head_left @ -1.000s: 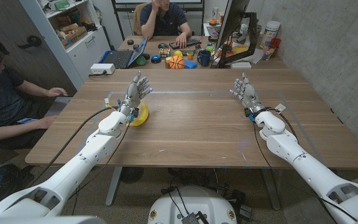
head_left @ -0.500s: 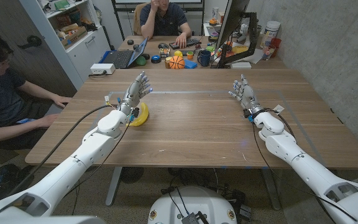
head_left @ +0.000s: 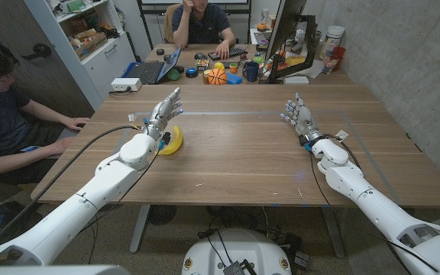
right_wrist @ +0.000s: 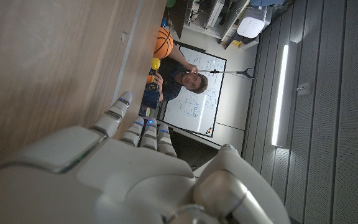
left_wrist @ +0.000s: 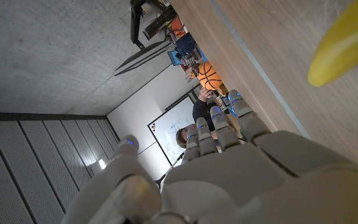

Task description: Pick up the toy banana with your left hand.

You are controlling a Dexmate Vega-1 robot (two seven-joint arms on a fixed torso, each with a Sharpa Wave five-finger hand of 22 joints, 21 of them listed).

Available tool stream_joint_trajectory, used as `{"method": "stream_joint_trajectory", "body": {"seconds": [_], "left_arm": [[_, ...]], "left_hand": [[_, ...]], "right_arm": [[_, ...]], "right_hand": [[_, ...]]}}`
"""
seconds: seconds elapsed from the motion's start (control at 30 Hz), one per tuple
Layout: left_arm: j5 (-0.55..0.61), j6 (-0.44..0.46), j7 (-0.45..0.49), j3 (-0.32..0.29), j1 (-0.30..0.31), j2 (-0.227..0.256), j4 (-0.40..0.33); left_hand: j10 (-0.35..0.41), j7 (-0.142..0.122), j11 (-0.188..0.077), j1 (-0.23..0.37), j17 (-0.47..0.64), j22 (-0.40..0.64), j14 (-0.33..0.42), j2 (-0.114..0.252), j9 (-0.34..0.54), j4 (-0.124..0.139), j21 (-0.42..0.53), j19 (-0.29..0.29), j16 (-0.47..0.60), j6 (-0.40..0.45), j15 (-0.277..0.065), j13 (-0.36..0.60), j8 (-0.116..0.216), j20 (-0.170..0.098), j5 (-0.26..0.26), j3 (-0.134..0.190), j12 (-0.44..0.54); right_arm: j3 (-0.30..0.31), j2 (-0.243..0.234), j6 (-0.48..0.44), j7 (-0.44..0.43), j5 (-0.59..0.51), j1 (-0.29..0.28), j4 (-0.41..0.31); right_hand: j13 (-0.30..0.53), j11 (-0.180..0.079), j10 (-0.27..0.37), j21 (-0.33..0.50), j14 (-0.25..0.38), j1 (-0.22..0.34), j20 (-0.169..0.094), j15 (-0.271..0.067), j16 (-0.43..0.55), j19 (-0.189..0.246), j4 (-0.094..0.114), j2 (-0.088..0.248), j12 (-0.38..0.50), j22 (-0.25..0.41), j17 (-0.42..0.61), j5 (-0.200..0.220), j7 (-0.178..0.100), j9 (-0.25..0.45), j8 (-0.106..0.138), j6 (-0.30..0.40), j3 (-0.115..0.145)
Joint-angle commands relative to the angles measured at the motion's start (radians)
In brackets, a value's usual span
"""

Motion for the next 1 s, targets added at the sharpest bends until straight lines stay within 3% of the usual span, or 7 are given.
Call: {"method": "stream_joint_trajectory", "body": {"seconds": [0.03, 0.1, 0.5, 0.8, 1.0], "left_arm": [[0.117, 0.308, 0.206, -0.004, 0.05, 0.048, -0.221], [0.141, 0.387, 0.244, 0.002, 0.05, 0.05, -0.26], [0.273, 0.663, 0.369, 0.061, 0.029, 0.026, -0.368], [0.312, 0.835, 0.39, 0.081, 0.007, -0.015, -0.4], [0.316, 0.91, 0.401, 0.083, -0.001, -0.055, -0.377]], "left_hand": [[0.015, -0.012, 0.006, 0.018, 0.006, 0.002, 0.016, 0.0, 0.006, -0.013, 0.008, 0.013, 0.011, 0.006, 0.002, 0.005, 0.007, 0.001, -0.004, 0.003, 0.011], [0.018, -0.012, 0.008, 0.022, 0.006, 0.003, 0.017, 0.001, 0.007, -0.016, 0.008, 0.016, 0.01, 0.007, 0.003, 0.006, 0.008, 0.002, -0.004, 0.005, 0.013], [0.038, -0.024, 0.014, 0.044, 0.008, 0.005, 0.026, 0.012, 0.012, -0.031, 0.012, 0.028, 0.008, 0.031, 0.003, 0.011, 0.018, -0.002, -0.008, 0.016, 0.025], [0.043, -0.026, 0.016, 0.052, 0.009, 0.005, 0.032, 0.017, 0.015, -0.037, 0.013, 0.032, 0.008, 0.046, 0.005, 0.014, 0.025, -0.002, -0.011, 0.021, 0.028], [0.049, -0.025, 0.022, 0.058, 0.009, 0.006, 0.036, 0.022, 0.017, -0.041, 0.014, 0.037, 0.008, 0.058, 0.006, 0.015, 0.029, -0.003, -0.012, 0.025, 0.031]], "right_arm": [[-0.006, 0.014, 0.006, 0.018, 0.007, 0.01, 0.029], [-0.007, 0.016, 0.007, 0.022, 0.007, 0.013, 0.037], [-0.008, 0.019, 0.008, 0.029, 0.01, 0.014, 0.045], [-0.006, 0.019, 0.017, 0.031, 0.012, 0.006, 0.039], [-0.005, 0.019, 0.015, 0.029, 0.015, -0.001, 0.033]], "right_hand": [[0.004, 0.006, 0.002, 0.005, -0.003, 0.015, 0.009, 0.007, 0.005, 0.002, 0.003, 0.002, 0.005, 0.002, 0.002, 0.006, 0.004, 0.002, 0.006, -0.002, -0.004], [0.004, 0.007, 0.002, 0.005, -0.003, 0.015, 0.009, 0.008, 0.005, 0.001, 0.003, 0.002, 0.006, 0.002, 0.002, 0.006, 0.004, 0.002, 0.006, -0.002, -0.004], [0.004, 0.006, 0.0, 0.006, -0.002, 0.016, 0.011, 0.01, 0.005, 0.001, 0.003, 0.003, 0.005, 0.002, 0.002, 0.005, 0.003, 0.002, 0.006, -0.002, -0.005], [0.004, 0.006, 0.001, 0.006, -0.002, 0.016, 0.011, 0.011, 0.005, 0.0, 0.003, 0.004, 0.006, 0.002, 0.002, 0.005, 0.003, 0.002, 0.006, -0.002, -0.006], [0.004, 0.006, 0.0, 0.006, -0.003, 0.016, 0.012, 0.011, 0.005, 0.0, 0.003, 0.005, 0.005, 0.002, 0.002, 0.005, 0.003, 0.002, 0.006, -0.003, -0.007]]}}
